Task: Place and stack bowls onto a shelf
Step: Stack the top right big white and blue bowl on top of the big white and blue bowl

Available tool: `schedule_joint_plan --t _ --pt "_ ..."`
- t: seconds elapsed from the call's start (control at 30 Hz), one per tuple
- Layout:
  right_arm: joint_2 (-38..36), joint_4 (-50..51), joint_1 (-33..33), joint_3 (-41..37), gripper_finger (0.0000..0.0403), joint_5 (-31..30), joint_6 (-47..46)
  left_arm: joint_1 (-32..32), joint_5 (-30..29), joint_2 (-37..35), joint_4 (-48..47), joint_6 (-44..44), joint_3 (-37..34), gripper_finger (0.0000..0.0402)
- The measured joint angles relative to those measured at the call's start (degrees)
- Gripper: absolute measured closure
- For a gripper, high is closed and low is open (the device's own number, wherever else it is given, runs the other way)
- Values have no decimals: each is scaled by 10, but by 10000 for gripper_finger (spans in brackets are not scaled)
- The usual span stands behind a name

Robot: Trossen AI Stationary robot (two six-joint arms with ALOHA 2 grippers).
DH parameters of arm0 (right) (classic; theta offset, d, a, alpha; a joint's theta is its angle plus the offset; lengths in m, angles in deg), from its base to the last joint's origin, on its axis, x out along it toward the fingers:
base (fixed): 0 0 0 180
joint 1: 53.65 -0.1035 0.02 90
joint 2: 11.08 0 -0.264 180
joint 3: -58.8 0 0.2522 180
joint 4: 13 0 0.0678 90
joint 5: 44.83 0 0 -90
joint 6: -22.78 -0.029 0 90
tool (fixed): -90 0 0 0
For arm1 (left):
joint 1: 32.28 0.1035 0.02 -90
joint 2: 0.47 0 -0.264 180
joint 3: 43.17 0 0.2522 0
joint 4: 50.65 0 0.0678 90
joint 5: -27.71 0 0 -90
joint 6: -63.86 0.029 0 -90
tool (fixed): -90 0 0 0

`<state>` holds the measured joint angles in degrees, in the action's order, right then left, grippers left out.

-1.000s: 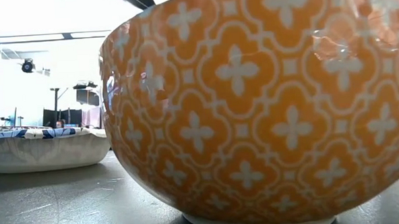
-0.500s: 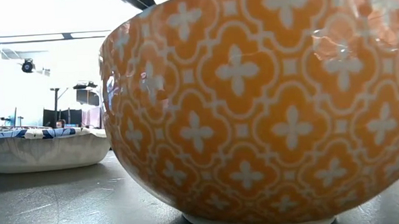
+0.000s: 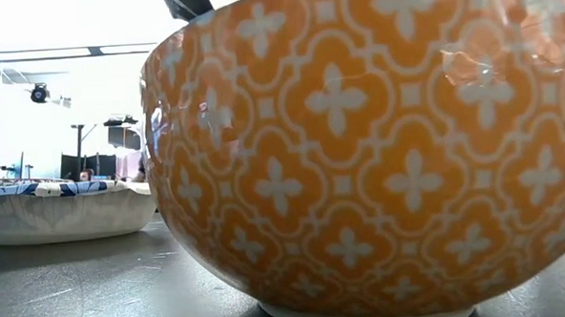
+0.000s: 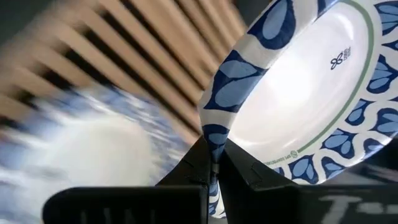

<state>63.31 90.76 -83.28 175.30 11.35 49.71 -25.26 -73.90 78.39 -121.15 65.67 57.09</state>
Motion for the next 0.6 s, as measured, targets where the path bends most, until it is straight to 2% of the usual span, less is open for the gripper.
schedule_joint_plan --t 0.1,0.27,0.43,0.5,0.6 --pt "0 1 0 0 394 -22 51 0 0 0 4 -9 -13 228" --pt "1 0 0 -1 394 -27 35 0 0 0 6 -11 -28 228" --pt "1 0 0 -2 394 -68 71 -1 0 0 33 -11 -34 228" --pt "1 0 0 -6 394 -62 22 -1 0 0 42 -11 -34 228" --pt "1 0 0 -17 394 -22 -132 -1 1 0 42 -11 -33 228"
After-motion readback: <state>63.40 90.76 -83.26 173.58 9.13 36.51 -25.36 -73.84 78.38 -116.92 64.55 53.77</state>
